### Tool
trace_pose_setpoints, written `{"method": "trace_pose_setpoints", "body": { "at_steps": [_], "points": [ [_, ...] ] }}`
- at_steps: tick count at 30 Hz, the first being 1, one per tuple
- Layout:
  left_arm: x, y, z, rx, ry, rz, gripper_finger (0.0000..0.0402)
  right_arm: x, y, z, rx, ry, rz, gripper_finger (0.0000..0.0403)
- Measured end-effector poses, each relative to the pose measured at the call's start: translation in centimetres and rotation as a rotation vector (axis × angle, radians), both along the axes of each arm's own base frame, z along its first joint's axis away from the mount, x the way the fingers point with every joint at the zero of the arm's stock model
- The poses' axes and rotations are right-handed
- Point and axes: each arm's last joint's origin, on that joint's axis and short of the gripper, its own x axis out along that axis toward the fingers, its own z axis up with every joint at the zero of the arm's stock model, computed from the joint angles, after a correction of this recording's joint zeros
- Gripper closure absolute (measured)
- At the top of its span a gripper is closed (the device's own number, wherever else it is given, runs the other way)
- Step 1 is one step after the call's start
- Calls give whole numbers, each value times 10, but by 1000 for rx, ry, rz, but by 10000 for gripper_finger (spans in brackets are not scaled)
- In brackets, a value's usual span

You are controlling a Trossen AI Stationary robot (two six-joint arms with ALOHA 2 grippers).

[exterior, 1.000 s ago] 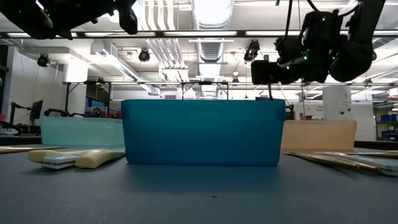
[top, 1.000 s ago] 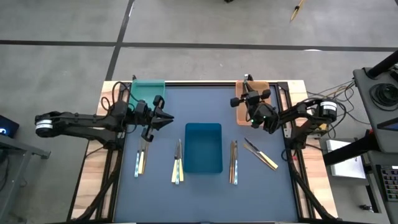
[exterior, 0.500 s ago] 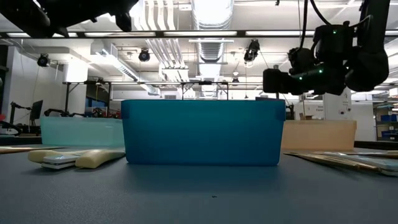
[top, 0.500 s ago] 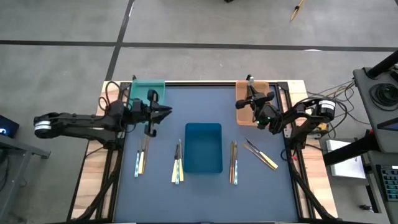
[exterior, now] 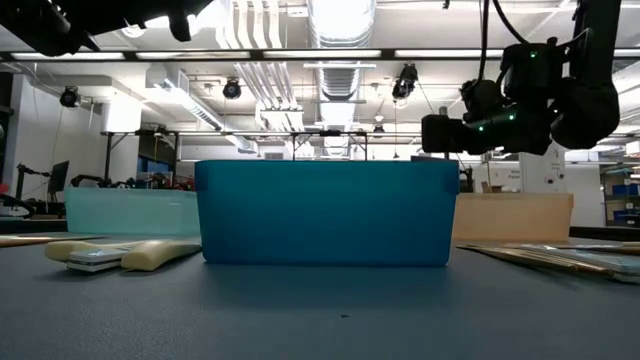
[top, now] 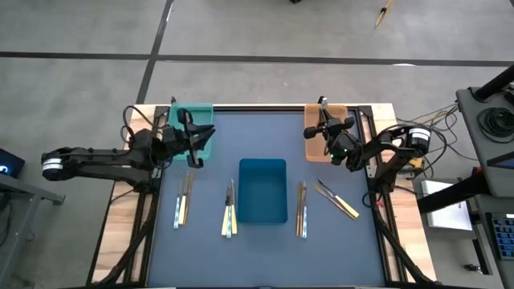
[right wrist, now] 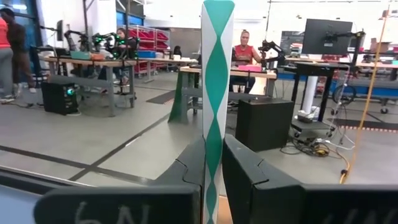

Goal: Sort silverware by color (type)
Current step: Put the top right blue and white knife into the orange bin

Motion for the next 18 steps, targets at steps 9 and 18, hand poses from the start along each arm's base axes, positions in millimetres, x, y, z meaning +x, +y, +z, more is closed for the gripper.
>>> {"method": "trace_pose_setpoints", "body": {
  "at_steps": [9, 18],
  "points": [
    [0, 0, -1, -1, 9, 16, 365, 9, -13, 3, -15, 7, -24, 380],
    [1, 1, -2, 4, 24, 20, 365, 13, -14, -7, 4, 37, -22, 380]
  ]
}}
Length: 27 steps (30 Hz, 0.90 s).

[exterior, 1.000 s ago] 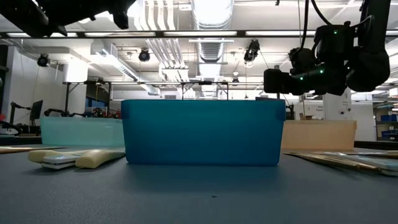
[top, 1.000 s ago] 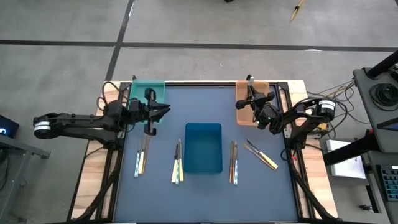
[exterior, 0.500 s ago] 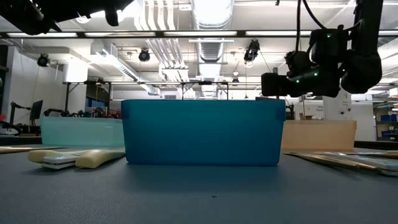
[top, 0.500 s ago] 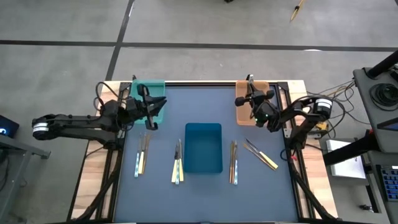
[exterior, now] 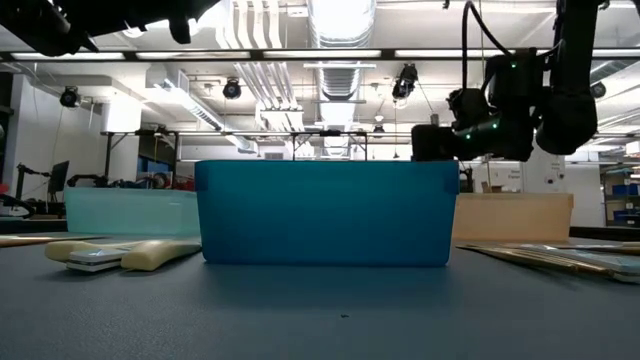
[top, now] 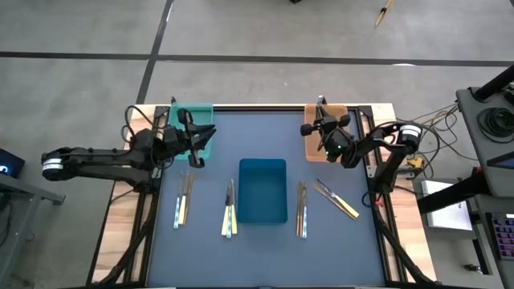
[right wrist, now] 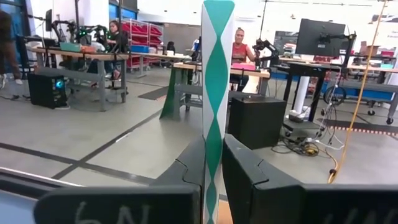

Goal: Sort silverware by color (type)
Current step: Put the top right blue and white knife into the orange bin

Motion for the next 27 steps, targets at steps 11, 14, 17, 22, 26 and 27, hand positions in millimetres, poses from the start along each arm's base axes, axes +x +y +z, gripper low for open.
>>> {"method": "trace_pose_setpoints", "body": {
  "at_steps": [11, 14, 17, 22, 26, 27],
  "points": [
    [0, 0, 0, 7, 4, 4, 365, 0, 0, -3, 7, 6, -1, 346],
    [0, 0, 0, 7, 4, 4, 365, 0, 0, -3, 7, 6, -2, 332],
    [0, 0, 0, 7, 4, 4, 365, 0, 0, -3, 8, 6, -1, 323],
    [0, 0, 0, 7, 6, 4, 365, 1, 1, -3, 9, 9, 4, 315],
    [0, 0, 0, 7, 7, 4, 365, 2, 2, -3, 9, 11, 8, 317],
    [0, 0, 0, 7, 7, 4, 365, 2, 2, -3, 9, 11, 8, 319]
  ]
}}
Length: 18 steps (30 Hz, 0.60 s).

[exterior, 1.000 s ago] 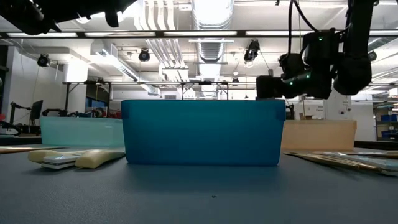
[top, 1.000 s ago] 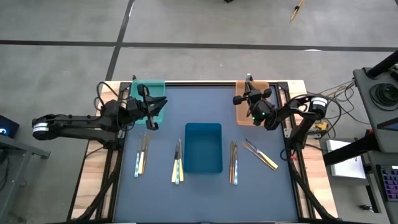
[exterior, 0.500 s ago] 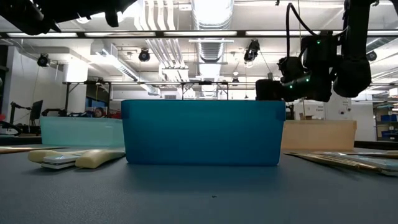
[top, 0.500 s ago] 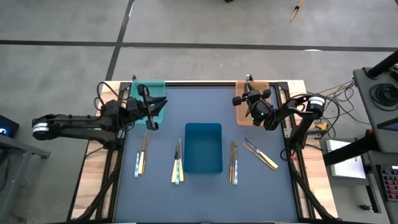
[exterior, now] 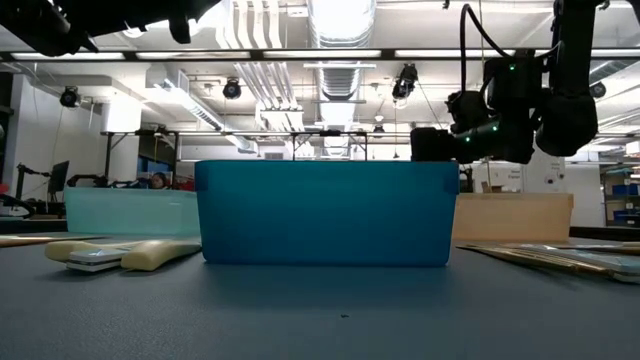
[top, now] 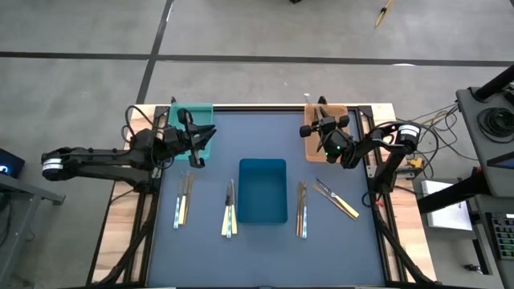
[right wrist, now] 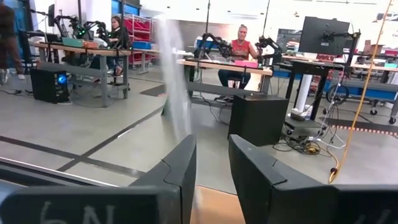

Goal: Sort silverware by color (type)
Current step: Put the top right blue and white knife into the orange bin

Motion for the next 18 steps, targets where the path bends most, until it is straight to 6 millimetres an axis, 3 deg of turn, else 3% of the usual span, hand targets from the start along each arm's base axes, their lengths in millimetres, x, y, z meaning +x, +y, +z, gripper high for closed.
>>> {"method": "trace_pose_setpoints", "body": {
  "at_steps": [11, 18],
  "points": [
    [0, 0, 0, 0, 1, 0, 365, 1, 1, 0, 1, 4, 5, 389],
    [0, 0, 0, 8, 4, 4, 365, 5, 10, 1, -1, 0, 45, 394]
  ]
}}
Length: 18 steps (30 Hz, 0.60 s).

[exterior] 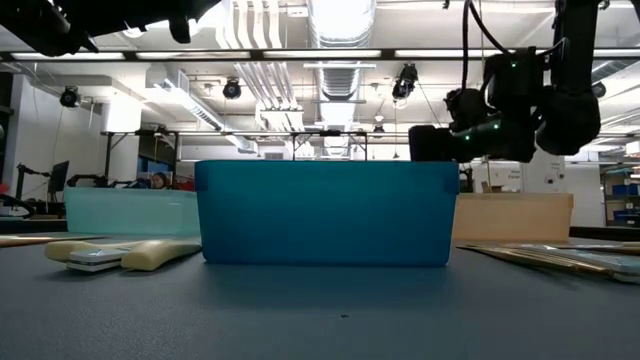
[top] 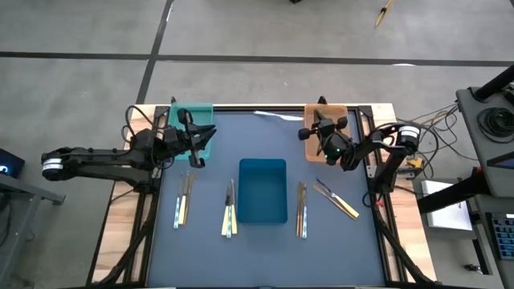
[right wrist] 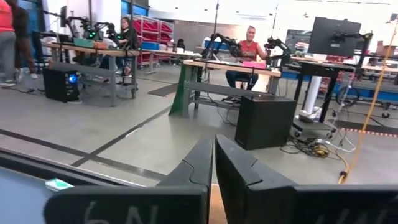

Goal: Sort silverware by color (type)
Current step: Put the top right blue and white knife into the orange bin

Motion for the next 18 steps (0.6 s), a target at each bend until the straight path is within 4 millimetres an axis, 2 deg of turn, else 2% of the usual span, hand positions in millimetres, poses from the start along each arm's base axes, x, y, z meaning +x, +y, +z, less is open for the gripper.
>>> {"method": "trace_pose_setpoints", "body": {
  "at_steps": [11, 18],
  "points": [
    [0, 0, -1, -1, 7, 0, 365, 3, 20, 22, 6, -90, 90, 394],
    [2, 0, -4, -26, 35, -9, 365, 2, 37, 42, 157, -182, 348, 394]
  ]
}}
